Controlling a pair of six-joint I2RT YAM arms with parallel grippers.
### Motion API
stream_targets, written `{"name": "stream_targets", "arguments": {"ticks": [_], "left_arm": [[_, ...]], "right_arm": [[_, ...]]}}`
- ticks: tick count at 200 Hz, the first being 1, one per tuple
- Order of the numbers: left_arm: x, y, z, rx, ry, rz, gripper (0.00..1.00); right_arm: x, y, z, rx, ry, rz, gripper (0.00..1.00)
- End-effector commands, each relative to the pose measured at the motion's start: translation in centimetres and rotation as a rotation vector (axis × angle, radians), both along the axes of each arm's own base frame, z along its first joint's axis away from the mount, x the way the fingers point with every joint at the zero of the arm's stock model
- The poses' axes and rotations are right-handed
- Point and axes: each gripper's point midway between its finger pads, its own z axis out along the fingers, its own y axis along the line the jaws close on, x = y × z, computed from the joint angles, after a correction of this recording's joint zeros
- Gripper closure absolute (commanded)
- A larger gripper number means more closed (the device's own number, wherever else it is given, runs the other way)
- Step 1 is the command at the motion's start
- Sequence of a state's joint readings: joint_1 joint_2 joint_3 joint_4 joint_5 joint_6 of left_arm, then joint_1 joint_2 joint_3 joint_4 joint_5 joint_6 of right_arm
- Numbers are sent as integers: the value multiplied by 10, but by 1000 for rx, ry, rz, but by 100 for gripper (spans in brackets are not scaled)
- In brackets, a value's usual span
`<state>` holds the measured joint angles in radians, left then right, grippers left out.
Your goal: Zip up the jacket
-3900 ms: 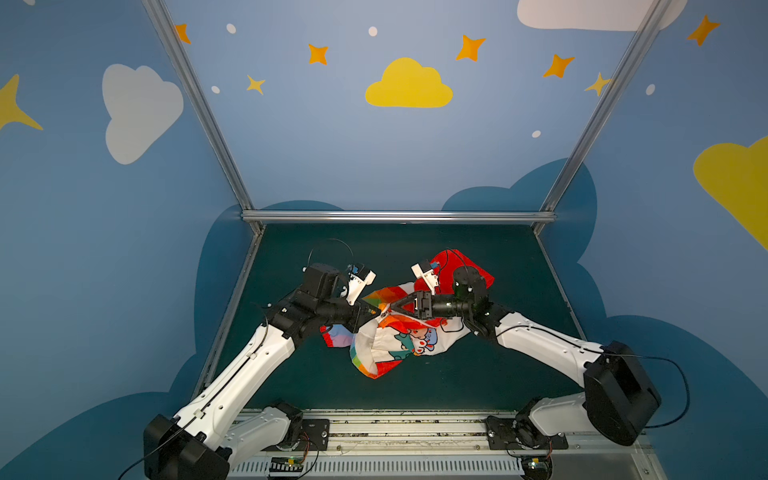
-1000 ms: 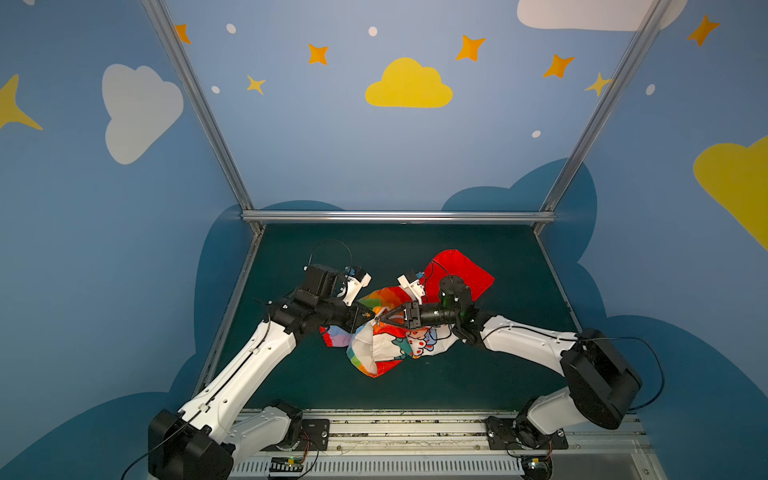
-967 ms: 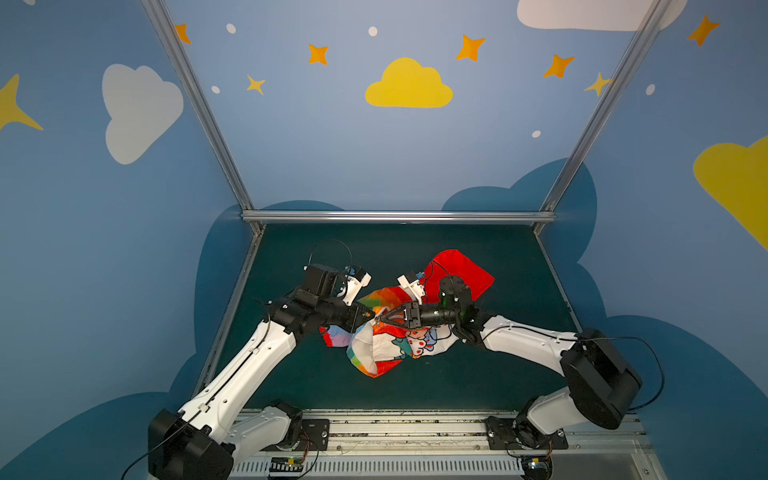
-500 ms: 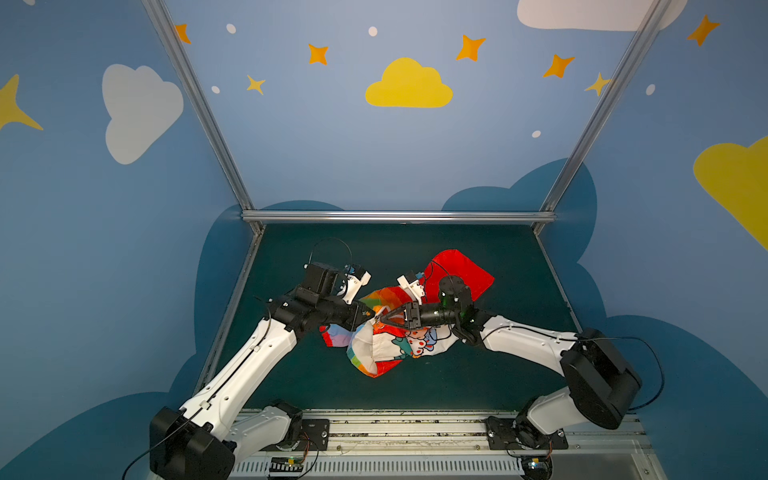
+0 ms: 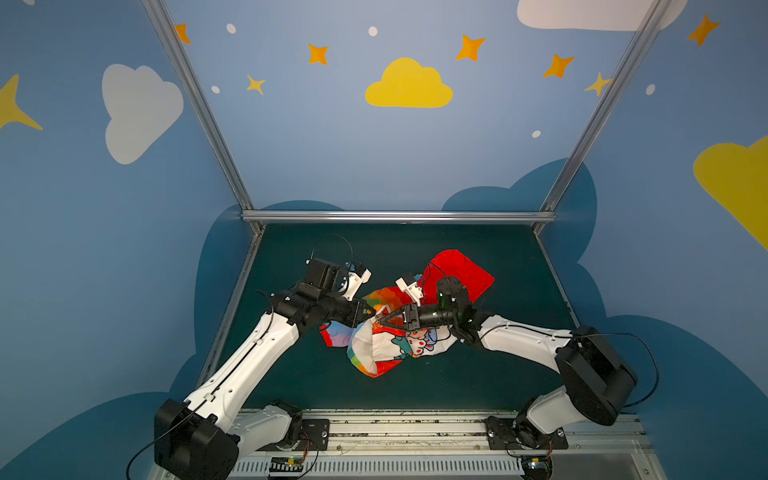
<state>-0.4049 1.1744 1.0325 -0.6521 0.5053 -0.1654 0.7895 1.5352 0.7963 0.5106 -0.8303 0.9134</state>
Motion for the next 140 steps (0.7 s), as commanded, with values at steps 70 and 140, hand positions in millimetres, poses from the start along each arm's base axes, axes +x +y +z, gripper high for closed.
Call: {"name": "stream_targets", "arguments": {"ticks": [70, 140], "left_arm": [[0, 0, 5, -22, 30, 13, 97], [6, 1, 0, -23, 56, 37, 97]], "right_arm": [[-1, 8, 3, 22, -23, 33, 75], [-3, 8, 13, 59, -40, 38, 82]]}}
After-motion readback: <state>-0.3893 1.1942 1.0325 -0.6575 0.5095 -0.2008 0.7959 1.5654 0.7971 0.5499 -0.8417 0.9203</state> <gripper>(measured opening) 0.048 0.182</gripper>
